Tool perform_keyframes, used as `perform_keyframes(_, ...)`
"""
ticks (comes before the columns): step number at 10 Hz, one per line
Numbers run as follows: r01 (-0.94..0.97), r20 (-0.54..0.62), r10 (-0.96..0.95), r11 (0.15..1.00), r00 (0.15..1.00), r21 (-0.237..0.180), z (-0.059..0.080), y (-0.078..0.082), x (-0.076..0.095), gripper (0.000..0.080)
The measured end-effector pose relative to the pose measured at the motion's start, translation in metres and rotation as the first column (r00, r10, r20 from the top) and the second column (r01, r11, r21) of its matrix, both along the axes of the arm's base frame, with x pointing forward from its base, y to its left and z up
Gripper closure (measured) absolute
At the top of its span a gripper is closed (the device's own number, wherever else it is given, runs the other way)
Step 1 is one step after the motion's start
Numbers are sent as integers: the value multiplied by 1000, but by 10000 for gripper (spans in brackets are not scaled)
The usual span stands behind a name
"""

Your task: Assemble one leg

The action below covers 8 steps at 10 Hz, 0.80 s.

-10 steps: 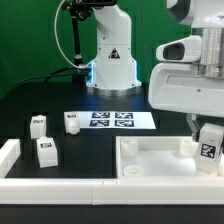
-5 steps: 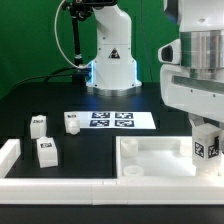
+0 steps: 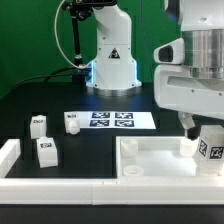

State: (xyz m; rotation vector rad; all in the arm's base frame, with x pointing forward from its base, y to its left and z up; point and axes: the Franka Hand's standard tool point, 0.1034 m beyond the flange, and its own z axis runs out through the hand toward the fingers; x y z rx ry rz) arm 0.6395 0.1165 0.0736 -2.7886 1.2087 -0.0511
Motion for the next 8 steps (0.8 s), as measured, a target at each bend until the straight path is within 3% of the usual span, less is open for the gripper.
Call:
perform_keyframes(1,-211,13,211,977,977,-16,0,-4,0,156)
perform_keyframes(4,-381,22,382,924,924,-42,-2,-6,-2,150)
perform_keyframes(6,-529,35,535,842,844,-105,1,3,3,150)
perform_keyframes(7,-506,38,511,857,859,-100,1,4,3,150)
perform_keyframes(8,-475,39,480,875,877,-96,1,3,3,252)
